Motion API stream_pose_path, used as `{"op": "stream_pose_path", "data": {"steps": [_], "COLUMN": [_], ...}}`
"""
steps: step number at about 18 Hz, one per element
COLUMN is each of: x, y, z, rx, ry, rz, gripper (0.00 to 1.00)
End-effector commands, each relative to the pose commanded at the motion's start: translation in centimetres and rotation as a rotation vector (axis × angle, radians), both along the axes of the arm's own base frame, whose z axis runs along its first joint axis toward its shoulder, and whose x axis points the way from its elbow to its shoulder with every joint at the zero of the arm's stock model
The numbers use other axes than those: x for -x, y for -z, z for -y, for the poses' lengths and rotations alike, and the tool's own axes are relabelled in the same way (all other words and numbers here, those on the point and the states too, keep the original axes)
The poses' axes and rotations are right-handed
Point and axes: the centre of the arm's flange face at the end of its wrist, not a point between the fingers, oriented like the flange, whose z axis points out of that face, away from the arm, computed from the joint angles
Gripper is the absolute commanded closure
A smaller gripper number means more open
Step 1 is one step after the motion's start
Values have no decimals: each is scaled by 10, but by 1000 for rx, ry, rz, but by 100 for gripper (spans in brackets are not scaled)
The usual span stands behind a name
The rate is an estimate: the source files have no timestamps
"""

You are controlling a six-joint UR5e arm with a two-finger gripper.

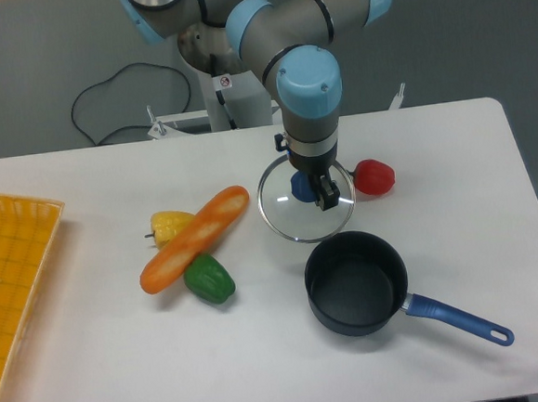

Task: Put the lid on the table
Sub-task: 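Hold the glass lid by its knob with the gripper above the table, then move the held glass lid toward the bread loaf and lower it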

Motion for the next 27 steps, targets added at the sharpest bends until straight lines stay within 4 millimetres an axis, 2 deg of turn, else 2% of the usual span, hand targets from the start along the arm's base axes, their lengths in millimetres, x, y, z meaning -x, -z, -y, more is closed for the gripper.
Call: {"op": "stream_pose_path", "data": {"steps": [9,15,18,23,27], "x": [-3,-13,-25,-35,-46], "y": [1,1,9,12,29], "z": [2,5,0,-6,-6], "rx": [2,6,13,21,49], "ry": [-6,0,17,20,19], "rz": [2,5,16,19,40], "gripper": [53,53,53,53,53]}}
